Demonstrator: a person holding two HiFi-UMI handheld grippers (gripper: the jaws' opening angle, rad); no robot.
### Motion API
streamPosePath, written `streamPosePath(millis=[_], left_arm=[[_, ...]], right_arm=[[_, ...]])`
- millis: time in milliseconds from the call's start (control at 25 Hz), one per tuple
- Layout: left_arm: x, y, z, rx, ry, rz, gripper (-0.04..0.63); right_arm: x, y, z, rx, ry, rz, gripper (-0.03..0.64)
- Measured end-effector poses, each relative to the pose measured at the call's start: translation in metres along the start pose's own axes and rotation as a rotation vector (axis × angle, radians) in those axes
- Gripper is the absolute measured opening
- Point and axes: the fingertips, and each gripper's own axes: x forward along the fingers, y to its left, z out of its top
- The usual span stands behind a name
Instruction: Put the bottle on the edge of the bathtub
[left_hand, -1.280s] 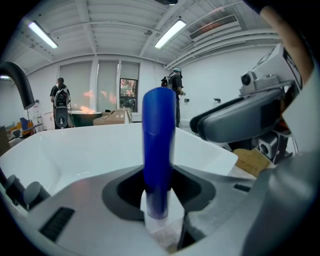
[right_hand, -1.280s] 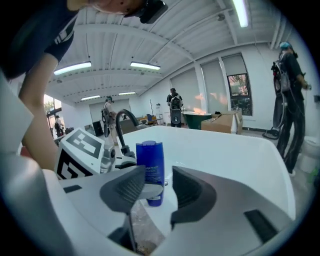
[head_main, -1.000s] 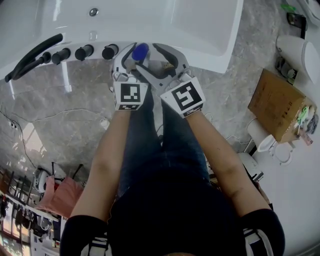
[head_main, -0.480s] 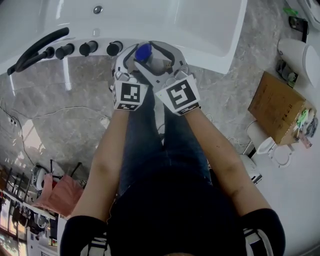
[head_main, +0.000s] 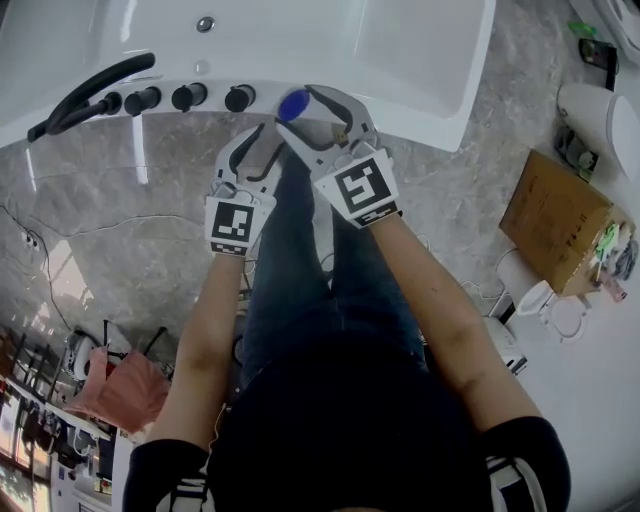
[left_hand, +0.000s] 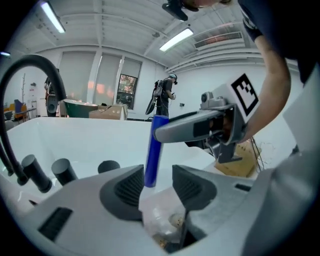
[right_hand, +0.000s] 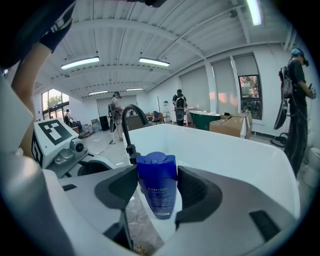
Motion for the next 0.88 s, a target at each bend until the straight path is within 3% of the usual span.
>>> streamPosePath(millis=[120, 280, 640, 760, 880], left_arm=[[-0.018, 0.004, 0.007, -0.018, -0.018, 0.020, 0.154], [-0.036, 0.013, 0.025, -0.030, -0.057, 0.061, 0.002], [-0.051, 0.022, 0.056, -0.064, -0.112, 0.102, 0.002], [-0.056, 0.021, 0.057, -0.032, -0.125, 0.097, 0.002], [-0.057, 0.018, 0.074, -0.068, -0.144, 0.106, 0.002]], right_arm=[[-0.001, 0.000, -0.001, 0.011, -0.002, -0.006, 0.258], [-0.001, 0.003, -0.003, 0.008, 0.003, -0.005, 0.258], [-0.008, 0.002, -0.009, 0.009, 0.028, -0.027, 0.258], [-0.017, 0.003, -0.006, 0.008, 0.029, -0.031, 0.258], [-0.032, -0.002, 0.005, 0.024, 0.005, -0.047, 0.258]])
